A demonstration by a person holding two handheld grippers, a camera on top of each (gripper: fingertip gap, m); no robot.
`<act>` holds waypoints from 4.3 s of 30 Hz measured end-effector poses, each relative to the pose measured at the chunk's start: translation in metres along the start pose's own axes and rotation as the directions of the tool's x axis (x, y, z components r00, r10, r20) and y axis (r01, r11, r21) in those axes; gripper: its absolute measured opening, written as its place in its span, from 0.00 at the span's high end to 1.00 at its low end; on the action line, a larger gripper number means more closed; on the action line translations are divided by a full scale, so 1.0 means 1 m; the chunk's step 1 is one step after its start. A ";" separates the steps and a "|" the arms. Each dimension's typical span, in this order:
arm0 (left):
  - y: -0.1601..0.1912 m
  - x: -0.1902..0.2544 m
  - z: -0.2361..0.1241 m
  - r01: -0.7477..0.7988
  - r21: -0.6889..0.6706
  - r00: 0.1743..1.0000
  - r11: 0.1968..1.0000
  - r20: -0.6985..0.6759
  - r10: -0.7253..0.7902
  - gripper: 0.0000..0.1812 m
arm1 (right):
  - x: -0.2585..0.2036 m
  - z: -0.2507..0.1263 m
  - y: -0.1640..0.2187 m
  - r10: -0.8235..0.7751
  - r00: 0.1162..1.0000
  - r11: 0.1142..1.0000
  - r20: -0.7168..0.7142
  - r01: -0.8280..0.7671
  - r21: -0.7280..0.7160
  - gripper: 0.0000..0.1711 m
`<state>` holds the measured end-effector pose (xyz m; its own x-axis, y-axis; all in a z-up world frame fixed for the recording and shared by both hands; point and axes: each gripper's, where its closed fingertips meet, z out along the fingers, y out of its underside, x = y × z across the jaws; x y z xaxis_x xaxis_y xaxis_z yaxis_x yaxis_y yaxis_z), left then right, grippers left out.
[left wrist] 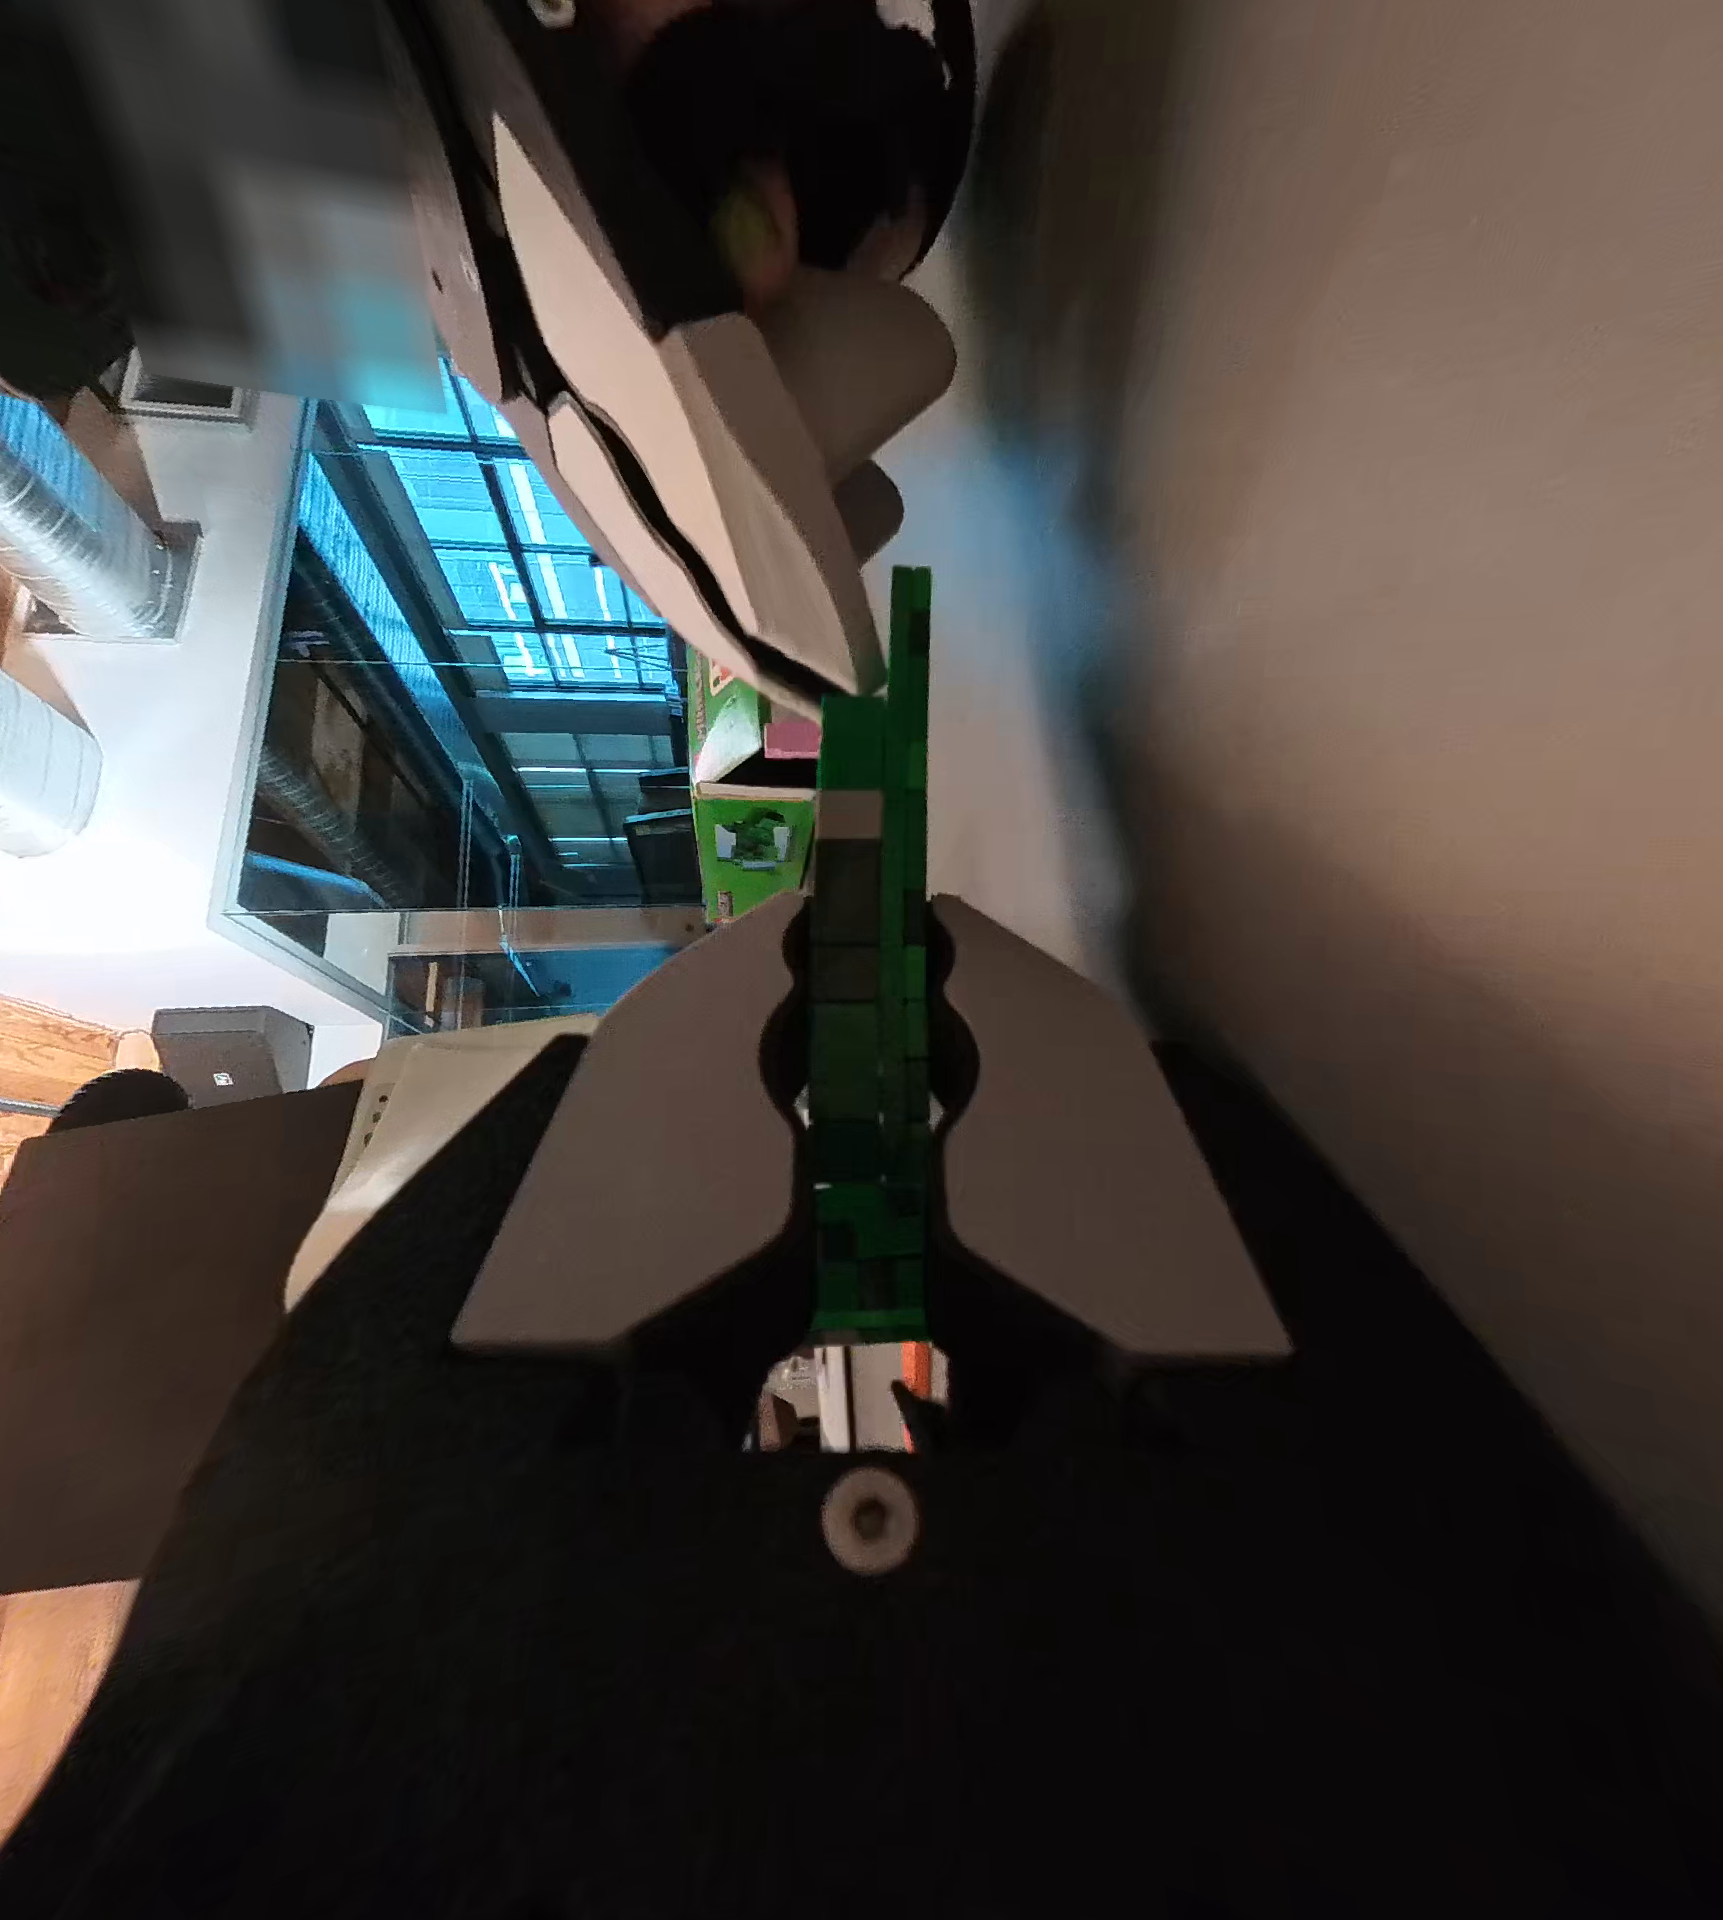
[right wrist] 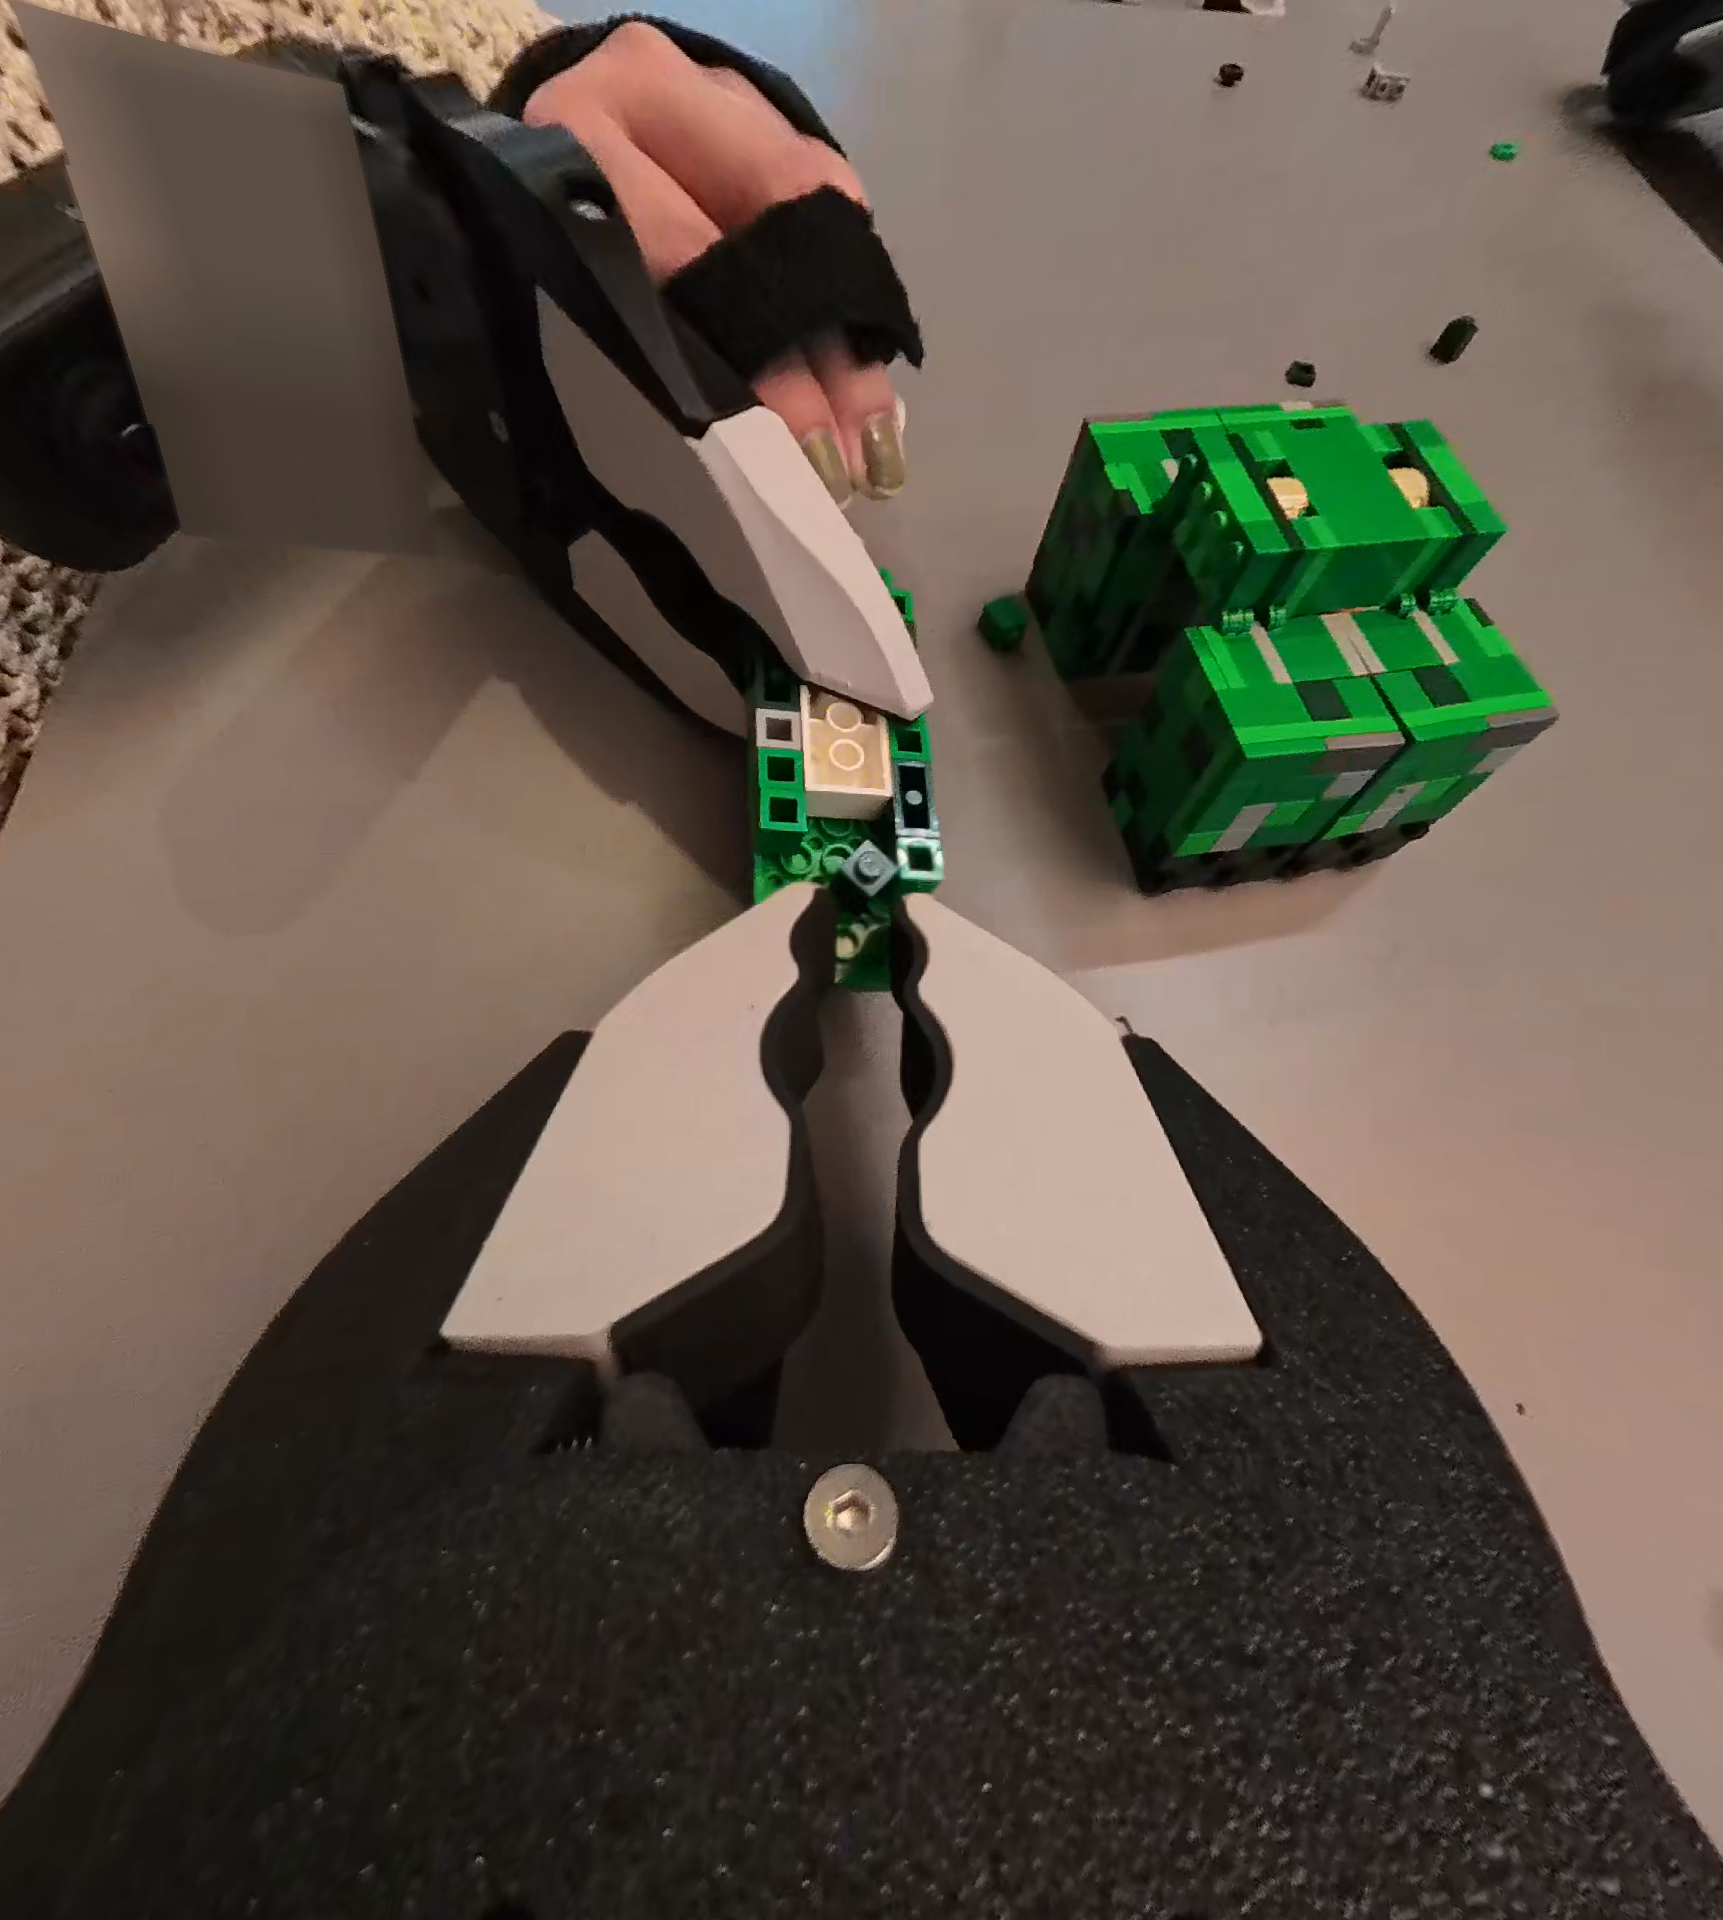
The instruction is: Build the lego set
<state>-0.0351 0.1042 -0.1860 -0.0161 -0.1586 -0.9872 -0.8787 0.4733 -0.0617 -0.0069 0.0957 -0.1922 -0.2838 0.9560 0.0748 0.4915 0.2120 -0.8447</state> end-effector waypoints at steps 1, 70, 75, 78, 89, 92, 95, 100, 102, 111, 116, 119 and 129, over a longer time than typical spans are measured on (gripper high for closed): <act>-0.001 0.000 0.000 -0.006 0.001 1.000 1.000 0.004 0.006 0.91 | 0.000 0.000 -0.001 0.005 1.000 1.000 -0.003 -0.005 0.004 0.95; 0.003 0.011 0.001 0.117 -0.029 0.985 0.993 -0.127 -0.119 0.90 | -0.007 0.001 -0.003 -0.755 0.625 0.656 -0.198 0.721 -0.224 0.94; 0.003 0.011 0.001 0.115 -0.029 0.985 0.993 -0.129 -0.118 0.90 | -0.008 0.002 -0.003 -0.705 0.684 0.709 -0.186 0.679 -0.189 0.93; 0.003 0.011 0.001 0.114 -0.028 0.985 0.993 -0.128 -0.117 0.90 | -0.011 0.004 -0.001 -0.688 0.706 0.725 -0.167 0.665 -0.179 0.92; 0.001 0.011 0.000 0.102 -0.015 0.988 0.995 -0.112 -0.103 0.90 | -0.003 -0.004 0.000 -0.352 0.931 0.936 -0.097 0.350 -0.035 0.90; -0.001 0.010 -0.001 0.070 -0.004 0.993 0.998 -0.098 -0.070 0.90 | 0.013 -0.011 0.007 -0.233 0.966 0.973 -0.115 0.231 -0.028 0.91; -0.002 0.011 -0.002 0.068 -0.004 0.992 0.998 -0.107 -0.068 0.90 | 0.031 -0.014 0.020 -0.180 0.967 0.982 -0.180 0.166 -0.091 0.93; 0.001 0.013 -0.001 0.091 -0.032 0.987 0.995 -0.130 -0.095 0.90 | 0.034 -0.007 0.028 -0.007 0.988 0.993 -0.153 -0.010 -0.114 0.94; 0.001 0.013 -0.001 0.098 -0.037 0.986 0.995 -0.129 -0.102 0.90 | 0.036 -0.005 0.027 0.078 0.986 0.990 -0.147 -0.094 -0.104 0.94; -0.002 0.010 -0.004 0.075 0.036 0.993 0.997 -0.094 -0.071 0.90 | 0.051 -0.009 0.005 0.468 0.872 0.877 -0.141 -0.478 -0.049 0.95; 0.003 0.011 -0.008 0.020 0.040 0.996 0.999 -0.092 -0.016 0.90 | 0.048 -0.002 0.018 0.703 0.685 0.621 -0.188 -0.722 -0.305 0.86; 0.005 0.013 -0.011 0.009 0.036 0.995 0.999 -0.101 -0.006 0.90 | 0.051 0.001 0.017 0.717 0.650 0.548 -0.251 -0.748 -0.373 0.89; 0.005 0.014 -0.014 0.000 0.034 0.993 0.999 -0.114 0.004 0.90 | 0.042 0.002 0.034 0.604 0.647 0.360 -0.465 -0.743 -0.564 0.89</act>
<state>-0.0458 0.0924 -0.1986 -0.0737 -0.2544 -0.9643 -0.8620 0.5024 -0.0666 -0.0036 0.1425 -0.2183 0.4966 0.8408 -0.2153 0.8525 -0.5191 -0.0608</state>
